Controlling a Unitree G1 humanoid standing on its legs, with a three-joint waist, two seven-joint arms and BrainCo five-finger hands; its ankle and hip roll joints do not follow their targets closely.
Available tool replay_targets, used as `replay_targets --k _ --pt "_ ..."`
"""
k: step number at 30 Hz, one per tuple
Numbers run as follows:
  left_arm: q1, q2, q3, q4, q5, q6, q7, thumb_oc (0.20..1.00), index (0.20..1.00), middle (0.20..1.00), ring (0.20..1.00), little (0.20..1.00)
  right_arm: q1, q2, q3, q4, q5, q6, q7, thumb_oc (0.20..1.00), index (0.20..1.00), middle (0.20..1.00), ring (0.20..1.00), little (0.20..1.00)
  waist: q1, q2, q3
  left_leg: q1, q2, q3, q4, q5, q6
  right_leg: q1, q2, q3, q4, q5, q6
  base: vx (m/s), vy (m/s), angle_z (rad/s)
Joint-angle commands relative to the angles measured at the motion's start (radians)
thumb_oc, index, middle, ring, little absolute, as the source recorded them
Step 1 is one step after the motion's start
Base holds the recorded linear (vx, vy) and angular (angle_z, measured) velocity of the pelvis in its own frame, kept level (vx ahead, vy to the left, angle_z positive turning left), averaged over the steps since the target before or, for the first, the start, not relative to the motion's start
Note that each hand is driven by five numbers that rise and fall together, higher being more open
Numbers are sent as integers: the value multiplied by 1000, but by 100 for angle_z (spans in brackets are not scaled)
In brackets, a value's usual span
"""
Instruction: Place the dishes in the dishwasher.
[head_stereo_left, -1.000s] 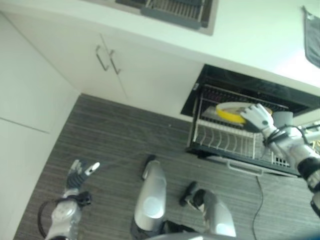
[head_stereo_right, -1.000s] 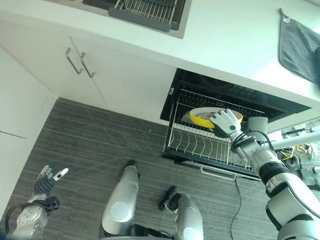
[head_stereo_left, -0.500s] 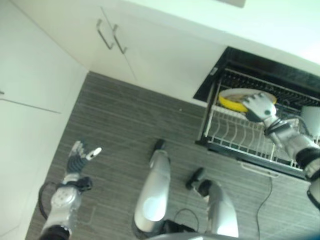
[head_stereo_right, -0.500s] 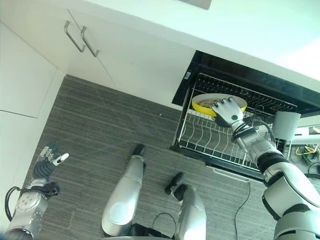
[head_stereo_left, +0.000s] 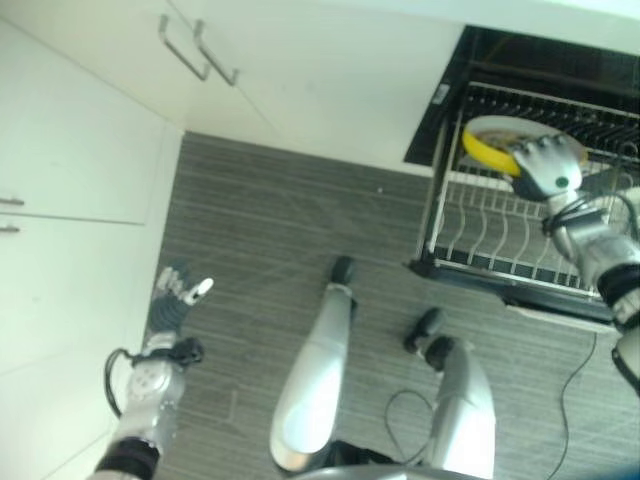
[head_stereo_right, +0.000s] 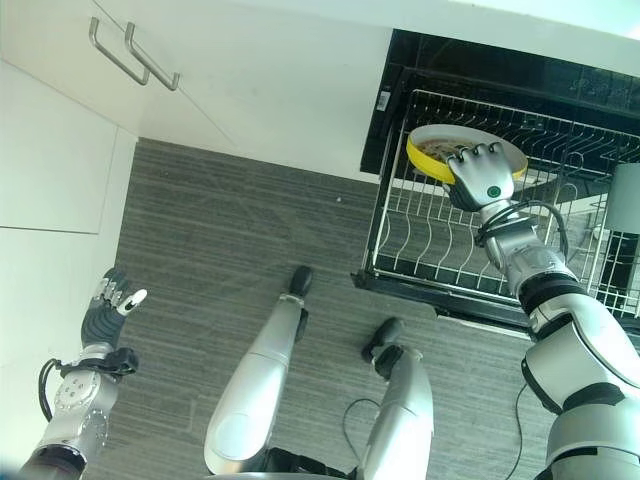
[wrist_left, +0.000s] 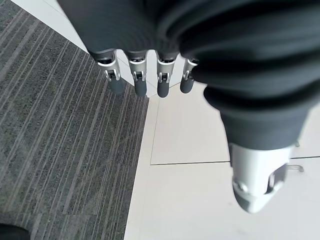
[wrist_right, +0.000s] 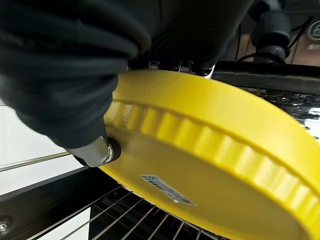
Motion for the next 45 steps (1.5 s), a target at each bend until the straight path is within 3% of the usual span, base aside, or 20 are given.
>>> replay_targets --k 1,6,8,10,17,23,25,28,30,31,36,40,45 --pt "14 -21 -14 -19 -39 -73 -1 1000 1000 1000 1000 1000 -45 -46 -31 75 52 28 -8 200 200 200 200 200 -5 59 -30 -47 -44 3 31 -27 70 -31 27 -33 3 77 -10 -37 39 1" --pt "-6 -33 -12 -13 -62 -83 -13 1000 1000 1000 1000 1000 -30 -9 -37 93 86 -59 55 200 200 200 200 200 -11 76 -30 -88 -49 8 58 -31 74 -84 19 -21 32 74 -13 -6 25 -2" --pt "-12 -41 -12 3 -73 -96 -33 1000 1000 1000 1000 1000 -22 10 -39 106 94 -48 115 200 200 200 200 200 -14 82 -30 -99 -48 11 69 -35 74 -99 15 -17 45 72 -14 8 50 -12" --pt "-22 -48 -14 -1 -88 -96 -40 1000 1000 1000 1000 1000 -6 37 -37 127 158 -25 191 1000 1000 1000 1000 1000 -17 90 -30 -112 -52 15 77 -35 76 -116 12 -14 55 71 -18 7 47 -7" --pt "-22 -54 -8 1 -90 -91 -46 1000 1000 1000 1000 1000 26 71 -76 136 259 16 255 1000 1000 1000 1000 1000 -20 89 -30 -117 -53 16 81 -37 76 -120 16 -16 55 76 -20 2 -2 0" --pt "-9 -48 11 -4 -81 -76 -58 1000 1000 1000 1000 1000 80 103 -134 141 392 13 352 1000 1000 1000 1000 1000 -16 74 -30 -116 -53 12 102 -50 78 -109 21 -30 60 81 -22 27 -36 1" --pt "-7 -47 9 -20 -75 -62 -50 1000 1000 1000 1000 1000 94 110 -156 140 482 53 374 1000 1000 1000 1000 1000 -18 74 -30 -112 -52 14 107 -51 78 -104 21 -32 61 84 -22 34 -6 3" --pt "1 -46 7 -37 -71 -49 -38 1000 1000 1000 1000 1000 102 135 -228 133 571 28 368 1000 1000 1000 1000 1000 -18 75 -30 -109 -54 14 113 -57 82 -98 22 -38 63 85 -24 14 1 0" --pt "7 -46 13 -41 -61 -38 -37 1000 1000 1000 1000 1000 110 143 -268 112 685 -3 377 1000 1000 1000 1000 1000 -18 72 -30 -105 -53 14 117 -60 82 -92 24 -39 65 85 -25 0 0 0" --pt "17 -44 20 -52 -54 -22 -37 1000 1000 1000 1000 1000 122 149 -315 82 824 -33 414 1000 1000 1000 1000 1000 -23 68 -30 -98 -51 16 118 -63 82 -85 29 -36 63 84 -27 0 0 0" --pt "41 -48 38 -83 -36 7 -44 1000 1000 1000 1000 1000 192 195 -436 15 1072 -83 515 1000 1000 1000 1000 1000 -33 56 -30 -82 -46 22 130 -76 85 -68 37 -33 67 80 -32 11 1 -1" --pt "80 -59 49 -134 -16 33 -26 1000 1000 1000 1000 1000 281 252 -578 -205 1355 -92 574 1000 1000 1000 1000 1000 -56 52 -30 -47 -41 34 126 -80 86 -36 43 -27 60 78 -36 24 53 -3" --pt "124 -89 61 -164 7 38 12 1000 1000 1000 1000 1000 395 401 -713 -481 1634 -136 663 1000 1000 1000 1000 1000 -80 24 -30 22 -32 43 76 -69 83 38 67 -16 5 85 -32 34 38 -9"
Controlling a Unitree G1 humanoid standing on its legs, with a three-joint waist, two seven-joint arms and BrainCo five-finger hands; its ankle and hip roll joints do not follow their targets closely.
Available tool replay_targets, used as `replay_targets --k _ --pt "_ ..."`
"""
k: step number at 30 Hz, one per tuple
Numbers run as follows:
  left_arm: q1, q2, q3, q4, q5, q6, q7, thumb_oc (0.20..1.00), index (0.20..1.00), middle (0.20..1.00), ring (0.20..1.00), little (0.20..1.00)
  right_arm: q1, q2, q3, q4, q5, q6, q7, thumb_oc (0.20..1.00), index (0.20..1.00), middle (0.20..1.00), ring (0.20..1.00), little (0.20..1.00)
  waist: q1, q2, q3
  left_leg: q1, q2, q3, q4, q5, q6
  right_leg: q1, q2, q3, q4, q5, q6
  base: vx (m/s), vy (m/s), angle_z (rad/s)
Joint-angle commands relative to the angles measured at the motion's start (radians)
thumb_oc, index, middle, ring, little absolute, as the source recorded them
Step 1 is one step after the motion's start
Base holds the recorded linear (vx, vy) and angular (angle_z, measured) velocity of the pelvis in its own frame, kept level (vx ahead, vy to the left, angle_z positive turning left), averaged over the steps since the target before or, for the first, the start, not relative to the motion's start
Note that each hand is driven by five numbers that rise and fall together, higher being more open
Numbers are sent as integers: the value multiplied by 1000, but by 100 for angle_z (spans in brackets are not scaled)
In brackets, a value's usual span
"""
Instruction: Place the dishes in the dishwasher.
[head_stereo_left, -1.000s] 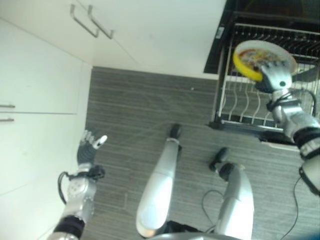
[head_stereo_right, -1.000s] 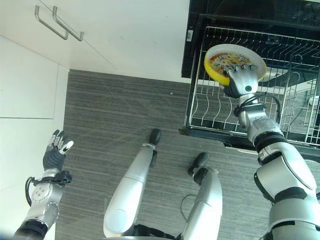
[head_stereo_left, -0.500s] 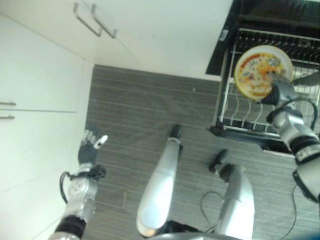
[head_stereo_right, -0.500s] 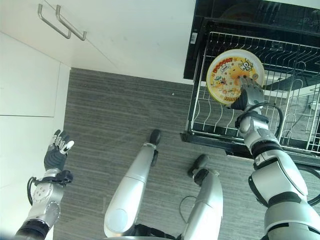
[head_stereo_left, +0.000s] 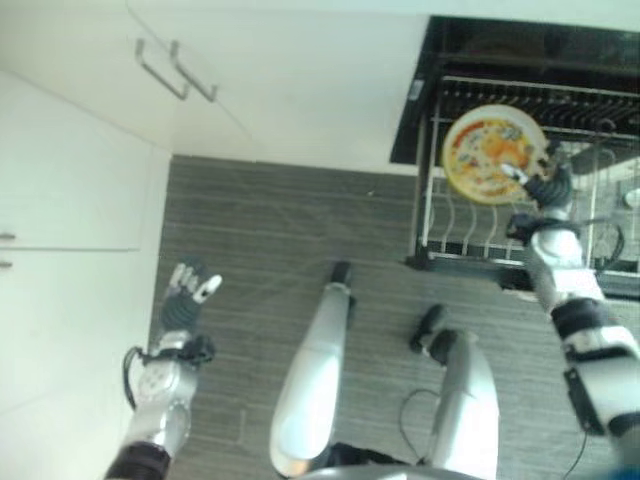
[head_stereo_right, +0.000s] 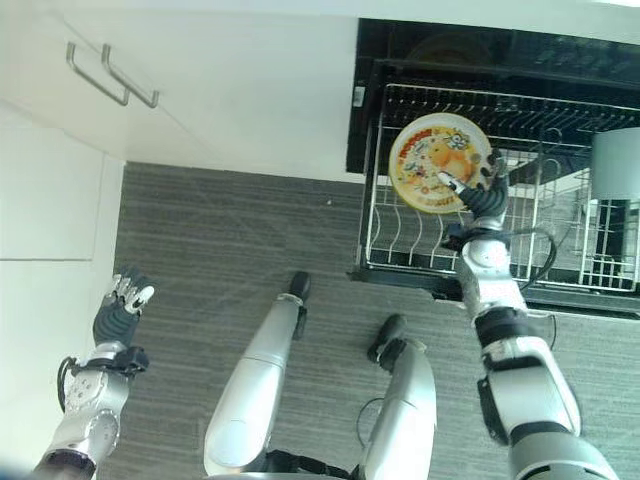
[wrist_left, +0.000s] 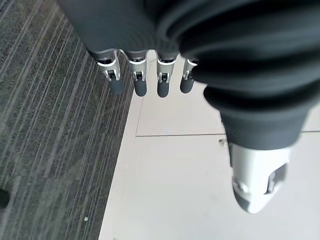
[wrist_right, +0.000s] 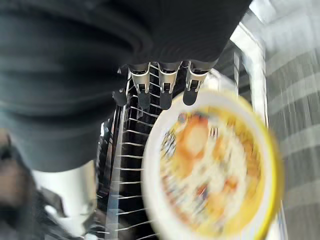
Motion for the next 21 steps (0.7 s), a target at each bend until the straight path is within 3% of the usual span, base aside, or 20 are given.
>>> replay_targets --k 1,5,8,13,16,19,21 --pt "65 -1 43 -46 38 -23 43 1000 1000 1000 1000 1000 54 29 -24 -89 222 -81 35 1000 1000 1000 1000 1000 22 -12 -22 17 -29 18 -51 3 42 15 77 -46 -42 100 -23 15 28 -13" --pt "86 -26 47 -64 45 -33 87 1000 1000 1000 1000 1000 159 123 -53 -313 377 -104 14 1000 1000 1000 1000 1000 -5 -43 -22 98 -13 30 -137 32 39 93 98 -34 -129 119 -13 6 39 -17" --pt "89 -49 49 -64 43 -50 132 1000 1000 1000 1000 1000 250 181 -55 -480 443 -139 -29 1000 1000 1000 1000 1000 -37 -68 -22 161 -2 58 -224 88 35 161 119 -35 -242 170 -18 -94 51 -19" --pt "92 -67 56 -44 47 -63 164 1000 1000 1000 1000 1000 351 192 -95 -582 535 -197 -57 1000 1000 1000 1000 1000 -70 -94 -22 261 10 94 -297 102 31 261 132 -29 -346 203 -7 -18 26 -20" --pt "97 -73 61 -32 41 -62 178 1000 1000 1000 1000 1000 408 192 -134 -603 592 -152 -78 1000 1000 1000 1000 1000 -100 -104 -40 311 16 121 -334 104 29 303 134 -23 -398 223 3 -1 40 -12" --pt "104 -85 63 1 23 -81 187 1000 1000 1000 1000 1000 460 184 -159 -599 440 -226 -166 1000 1000 1000 1000 1000 -130 -110 -64 366 32 174 -391 114 24 345 126 -39 -471 254 21 5 48 -10" --pt "96 -95 66 19 17 -84 197 1000 1000 1000 1000 1000 462 168 -187 -581 374 -225 -260 1000 1000 1000 1000 1000 -145 -104 -71 380 36 195 -403 115 25 351 125 -33 -484 260 23 -19 102 -35"
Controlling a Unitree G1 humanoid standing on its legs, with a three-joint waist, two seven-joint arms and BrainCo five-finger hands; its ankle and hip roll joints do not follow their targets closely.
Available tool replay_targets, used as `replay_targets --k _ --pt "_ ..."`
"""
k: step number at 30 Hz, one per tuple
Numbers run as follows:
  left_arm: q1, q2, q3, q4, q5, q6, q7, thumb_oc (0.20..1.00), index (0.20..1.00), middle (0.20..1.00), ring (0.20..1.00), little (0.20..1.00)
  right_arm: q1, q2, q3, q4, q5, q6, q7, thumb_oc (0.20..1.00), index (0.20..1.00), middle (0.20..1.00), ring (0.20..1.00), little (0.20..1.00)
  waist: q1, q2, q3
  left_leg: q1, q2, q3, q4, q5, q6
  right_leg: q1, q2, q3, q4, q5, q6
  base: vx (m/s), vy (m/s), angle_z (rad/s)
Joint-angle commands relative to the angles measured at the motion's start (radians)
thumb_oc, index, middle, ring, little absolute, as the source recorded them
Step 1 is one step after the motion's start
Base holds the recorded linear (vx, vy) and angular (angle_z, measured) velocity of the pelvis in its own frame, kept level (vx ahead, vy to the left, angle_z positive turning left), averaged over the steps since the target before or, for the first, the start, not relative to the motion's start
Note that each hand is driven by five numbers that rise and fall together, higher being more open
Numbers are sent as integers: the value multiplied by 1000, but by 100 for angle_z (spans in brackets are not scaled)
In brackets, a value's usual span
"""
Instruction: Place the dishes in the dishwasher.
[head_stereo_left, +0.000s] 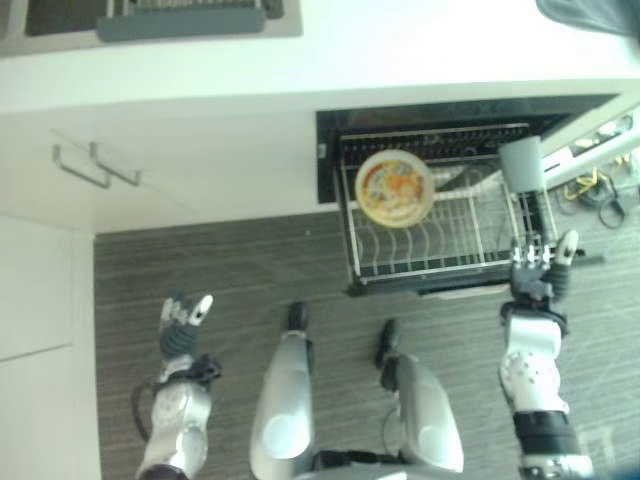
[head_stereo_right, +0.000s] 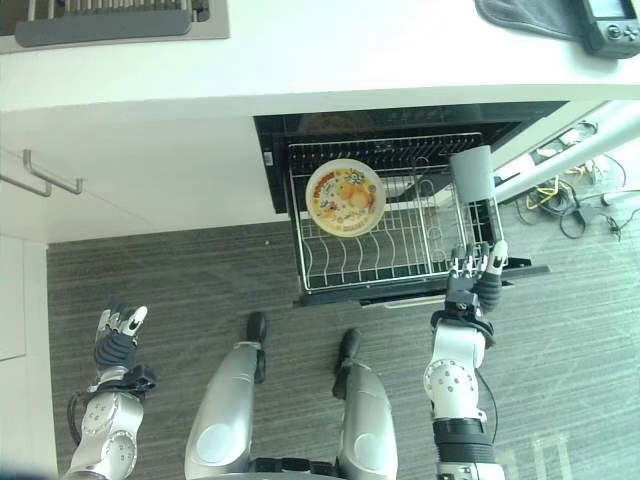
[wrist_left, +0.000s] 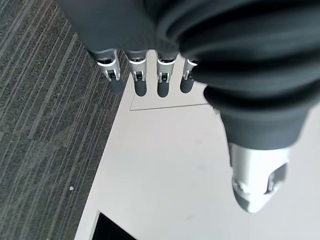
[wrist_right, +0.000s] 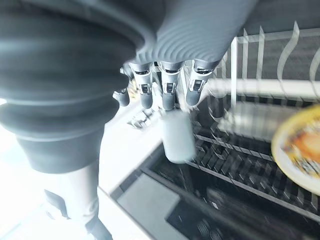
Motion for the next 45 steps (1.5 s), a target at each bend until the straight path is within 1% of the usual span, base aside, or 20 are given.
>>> replay_targets --k 1,4,9,12,15,16,17,20,21,22,23,25,26,32,34,36,37,41,43,45 --pt "40 -2 34 -17 1 -73 27 1000 1000 1000 1000 1000 -36 -84 -83 15 -120 -85 -184 1000 1000 1000 1000 1000 -12 37 -58 -7 -8 58 -41 31 27 -21 42 -64 14 29 -46 -33 97 -30" --pt "27 0 33 1 -36 -72 35 1000 1000 1000 1000 1000 -1 -63 -119 111 -75 -137 -275 1000 1000 1000 1000 1000 -23 50 -59 -4 -8 70 -33 26 25 -16 37 -67 14 25 -48 -20 55 -8" --pt "12 -12 1 20 -37 -60 30 1000 1000 1000 1000 1000 -2 -27 -92 306 17 -145 -256 1000 1000 1000 1000 1000 -15 73 -50 3 -18 69 -31 29 26 1 27 -78 7 25 -54 0 0 0" --pt "-15 -32 -40 69 -29 -65 22 1000 1000 1000 1000 1000 -45 -11 -77 502 242 -114 -158 1000 1000 1000 1000 1000 -1 99 -55 -1 -25 64 -30 33 22 5 22 -83 8 16 -65 0 0 0" --pt "-30 -41 -67 95 -31 -63 13 1000 1000 1000 1000 1000 -88 -10 -73 613 358 -83 -103 1000 1000 1000 1000 1000 14 119 -61 3 -28 69 -34 37 19 13 16 -100 6 12 -68 12 9 10" --pt "-30 -45 -75 102 -32 -65 9 1000 1000 1000 1000 1000 -99 -7 -70 637 388 -66 -94 768 768 768 768 768 18 125 -64 4 -28 71 -37 40 17 14 13 -107 7 10 -68 112 38 15" --pt "-29 -56 -90 117 -30 -71 9 1000 1000 1000 1000 1000 -119 -6 -71 680 399 -65 -112 200 200 200 200 200 25 137 -72 16 -28 62 -39 22 6 23 11 -105 16 -12 -60 115 45 10" --pt "-32 -62 -115 143 -39 -82 13 1000 1000 1000 1000 1000 -150 -14 -90 777 453 -22 -62 200 200 200 200 200 34 155 -83 22 -31 56 -58 35 3 28 8 -109 18 -16 -60 69 50 6" --pt "-32 -66 -127 166 -55 -92 6 1000 1000 1000 1000 1000 -172 -25 -108 851 488 43 -27 200 200 200 200 200 41 168 -92 24 -33 61 -93 74 8 31 5 -122 3 3 -66 20 41 10" --pt "-33 -67 -130 175 -60 -95 -1 1000 1000 1000 1000 1000 -179 -26 -108 883 518 94 3 200 200 200 200 200 45 174 -98 27 -34 56 -108 83 7 34 5 -120 -1 3 -64 3 32 11" --pt "-33 -67 -131 177 -60 -96 -2 1000 1000 1000 1000 1000 -182 -27 -107 893 526 109 13 200 200 200 200 200 47 176 -99 28 -35 54 -114 86 7 35 5 -120 -2 3 -63 44 5 10" --pt "-37 -66 -137 187 -64 -99 -12 1000 1000 1000 1000 1000 -205 -37 -102 935 569 214 54 200 200 200 200 200 59 188 -109 33 -39 32 -151 109 2 41 8 -117 -10 1 -60 35 -6 7" --pt "-40 -65 -141 192 -65 -100 -19 1000 1000 1000 1000 1000 -222 -48 -103 956 585 233 60 200 200 200 200 200 65 193 -112 34 -39 28 -168 120 -2 45 8 -122 -15 0 -59 17 -14 10" --pt "-44 -64 -156 208 -74 -98 -54 1000 1000 1000 1000 1000 -313 -99 -100 1017 605 312 120 200 200 200 200 200 89 221 -118 49 -40 23 -227 156 -17 62 -2 -162 -30 2 -49 4 -1 19" --pt "-41 -61 -156 210 -79 -92 -67 1000 1000 1000 1000 1000 -348 -123 -103 1029 579 315 108 200 200 200 200 200 97 229 -120 49 -43 19 -232 159 -22 64 -7 -172 -30 -2 -48 -6 30 12" --pt "-37 -58 -159 202 -77 -80 -70 1000 1000 1000 1000 1000 -380 -161 -111 1036 524 329 90 200 200 200 200 200 104 233 -127 58 -48 1 -233 141 -35 75 -14 -165 -24 -24 -38 48 26 10" --pt "-35 -54 -160 195 -77 -73 -73 1000 1000 1000 1000 1000 -391 -179 -116 1034 496 336 88 200 200 200 200 200 107 240 -122 49 -49 10 -229 159 -27 70 -17 -181 -23 -8 -47 29 28 13" --pt "-26 -22 -166 156 -70 -27 -71 1000 1000 1000 1000 1000 -491 -267 -121 1073 385 359 89 200 200 200 200 200 130 258 -119 53 -61 -13 -236 166 -26 73 -20 -181 -9 -18 -46 7 -5 7" --pt "-34 1 -164 156 -68 -7 -79 1000 1000 1000 1000 1000 -599 -345 -113 1128 331 399 82 200 200 200 200 200 152 268 -117 52 -66 -28 -249 175 -28 69 -20 -188 1 -27 -44 3 -43 7" --pt "-36 11 -160 156 -70 5 -84 1000 1000 1000 1000 1000 -644 -376 -100 1157 305 421 88 200 200 200 200 200 162 276 -117 50 -68 -36 -256 180 -29 66 -18 -191 8 -33 -45 15 -3 19"
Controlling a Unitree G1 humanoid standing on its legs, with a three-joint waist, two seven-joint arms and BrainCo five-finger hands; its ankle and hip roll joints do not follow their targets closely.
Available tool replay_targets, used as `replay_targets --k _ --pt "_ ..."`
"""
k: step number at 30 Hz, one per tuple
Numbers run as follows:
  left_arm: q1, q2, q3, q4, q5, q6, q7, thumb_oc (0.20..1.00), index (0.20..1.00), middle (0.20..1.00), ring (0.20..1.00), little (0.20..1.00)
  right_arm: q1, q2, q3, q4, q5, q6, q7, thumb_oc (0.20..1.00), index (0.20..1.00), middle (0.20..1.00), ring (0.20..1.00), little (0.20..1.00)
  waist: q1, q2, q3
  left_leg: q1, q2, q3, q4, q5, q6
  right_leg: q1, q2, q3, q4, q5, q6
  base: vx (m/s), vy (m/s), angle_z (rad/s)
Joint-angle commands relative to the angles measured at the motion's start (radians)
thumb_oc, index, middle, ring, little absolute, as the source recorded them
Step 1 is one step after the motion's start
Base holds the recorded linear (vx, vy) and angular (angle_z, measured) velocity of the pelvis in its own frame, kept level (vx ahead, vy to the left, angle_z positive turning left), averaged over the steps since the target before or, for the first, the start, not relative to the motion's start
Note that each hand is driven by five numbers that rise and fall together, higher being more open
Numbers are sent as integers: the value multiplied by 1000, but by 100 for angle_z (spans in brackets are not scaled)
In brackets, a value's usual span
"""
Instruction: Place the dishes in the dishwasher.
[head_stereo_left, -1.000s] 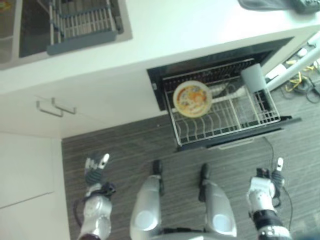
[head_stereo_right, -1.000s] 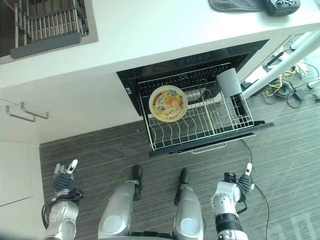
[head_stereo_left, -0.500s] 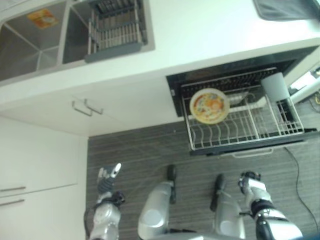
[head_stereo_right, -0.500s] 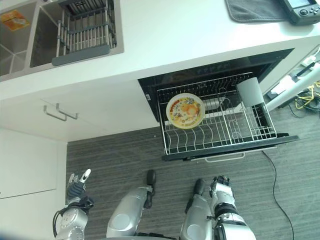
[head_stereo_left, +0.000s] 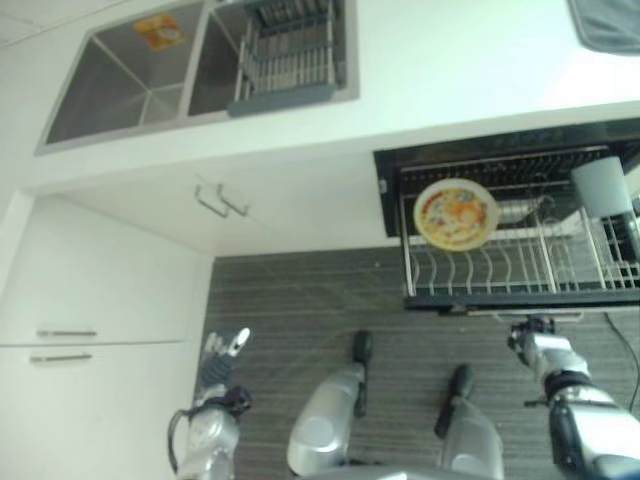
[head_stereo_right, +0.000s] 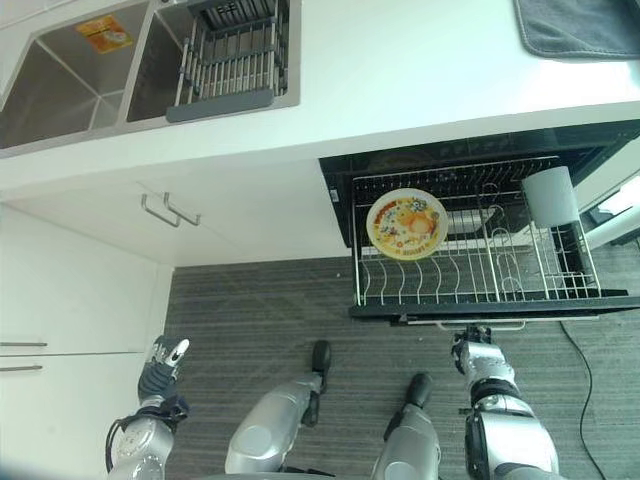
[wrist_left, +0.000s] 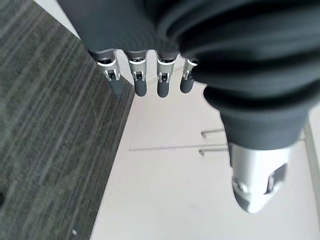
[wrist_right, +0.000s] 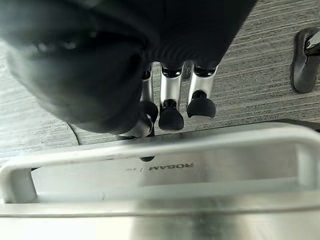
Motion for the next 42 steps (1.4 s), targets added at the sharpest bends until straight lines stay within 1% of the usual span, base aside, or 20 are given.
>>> replay_targets --k 1,2,3,4,8,10,12,16,19,21,25,26,27,28,29,31,33,37,41,42 --pt "-29 56 -1 -29 -18 -5 -6 1000 1000 1000 1000 1000 -181 -72 15 -88 -75 16 62 200 200 200 200 200 43 -14 8 -49 -14 37 9 18 -12 -8 25 -70 77 -43 -40 115 -18 18" --pt "-29 55 -5 -24 -9 -3 -2 1000 1000 1000 1000 1000 -214 -98 25 -61 -103 31 60 200 200 200 200 200 51 -12 3 -45 -21 15 6 4 -18 -7 26 -57 89 -69 -36 56 10 9" --pt "-32 55 -6 -19 -4 2 -2 1000 1000 1000 1000 1000 -240 -116 35 -40 -126 45 59 200 200 200 200 200 60 -1 7 -60 -22 19 10 23 -10 -20 22 -76 105 -61 -46 142 -21 6" --pt "-33 54 -7 -13 0 4 -3 1000 1000 1000 1000 1000 -258 -128 43 -32 -141 55 52 200 200 200 200 200 64 -3 3 -55 -29 3 10 7 -18 -19 20 -61 116 -85 -39 61 7 15" --pt "-36 60 -8 -16 1 31 -17 1000 1000 1000 1000 1000 -326 -170 78 -8 -198 92 38 200 200 200 200 200 83 25 10 -72 -41 -18 9 22 -19 -45 7 -69 173 -114 -45 75 11 22" --pt "-40 72 -9 -33 6 68 -31 1000 1000 1000 1000 1000 -374 -187 98 -4 -237 94 20 200 200 200 200 200 95 45 13 -85 -49 -28 4 32 -18 -70 -2 -68 219 -138 -49 58 8 17" --pt "-38 82 -14 -44 24 89 -50 1000 1000 1000 1000 1000 -428 -201 121 1 -270 90 -4 200 200 200 200 200 108 64 18 -98 -58 -42 -1 43 -18 -90 -11 -67 253 -156 -52 30 1 18" --pt "-17 95 -21 -54 28 121 -61 1000 1000 1000 1000 1000 -570 -238 188 15 -354 77 -56 200 200 200 200 200 137 124 28 -130 -79 -75 -7 61 -15 -154 -40 -48 354 -212 -59 29 19 11" --pt "-5 104 1 -39 19 126 -52 1000 1000 1000 1000 1000 -646 -261 229 14 -414 55 -99 200 200 200 200 200 155 145 33 -149 -82 -85 -11 72 -15 -178 -55 -43 399 -242 -63 10 -45 18" --pt "5 105 23 -18 24 125 -59 1000 1000 1000 1000 1000 -685 -288 247 14 -439 35 -122 200 200 200 200 200 166 151 33 -155 -78 -91 -12 76 -17 -184 -65 -47 426 -259 -66 22 -77 15" --pt "29 124 60 -3 24 154 -73 1000 1000 1000 1000 1000 -802 -391 297 33 -503 41 -139 200 200 200 200 200 194 144 24 -169 -70 -109 3 80 -23 -180 -82 -71 457 -278 -67 49 -128 19" --pt "49 142 88 -3 35 182 -99 1000 1000 1000 1000 1000 -861 -448 335 42 -537 75 -107 200 200 200 200 200 206 133 18 -174 -60 -116 14 80 -28 -178 -87 -85 469 -280 -69 70 -129 35" --pt "52 144 91 -3 36 184 -103 1000 1000 1000 1000 1000 -868 -453 341 45 -543 83 -98 200 200 200 200 200 207 132 17 -174 -59 -117 15 80 -28 -177 -87 -86 470 -280 -69 89 -144 34" --pt "61 155 107 -5 40 201 -119 1000 1000 1000 1000 1000 -894 -479 368 43 -557 115 -71 200 200 200 200 200 211 122 14 -176 -55 -117 21 79 -31 -174 -86 -91 472 -280 -69 66 -90 24" --pt "68 162 118 -1 43 207 -138 1000 1000 1000 1000 1000 -909 -499 385 37 -552 136 -69 200 200 200 200 200 211 114 12 -176 -49 -118 24 80 -33 -172 -86 -95 476 -279 -69 85 -103 14" --pt "84 170 124 -5 50 207 -162 1000 1000 1000 1000 1000 -926 -530 404 35 -539 148 -57 200 200 200 200 200 208 105 10 -172 -40 -120 29 79 -36 -165 -83 -99 483 -281 -73 91 -66 2" --pt "103 179 123 -18 61 204 -161 1000 1000 1000 1000 1000 -927 -556 408 29 -544 165 -42 200 200 200 200 200 209 96 8 -166 -37 -125 37 76 -35 -153 -81 -102 487 -283 -76 104 -62 1" --pt "123 187 137 1 75 175 -170 1000 1000 1000 1000 1000 -922 -572 414 32 -557 205 -21 200 200 200 200 200 211 83 11 -158 -33 -130 55 66 -34 -141 -76 -104 490 -282 -79 52 -51 2" --pt "131 183 142 -1 89 142 -178 1000 1000 1000 1000 1000 -851 -560 381 25 -569 239 53 200 200 200 200 200 207 67 18 -150 -29 -126 54 58 -36 -119 -60 -108 449 -268 -80 -15 -24 -4" --pt "130 184 146 -3 94 139 -182 1000 1000 1000 1000 1000 -831 -554 369 20 -598 240 65 200 200 200 200 200 205 64 20 -149 -27 -124 52 57 -37 -115 -57 -110 441 -265 -79 -37 -4 -13"
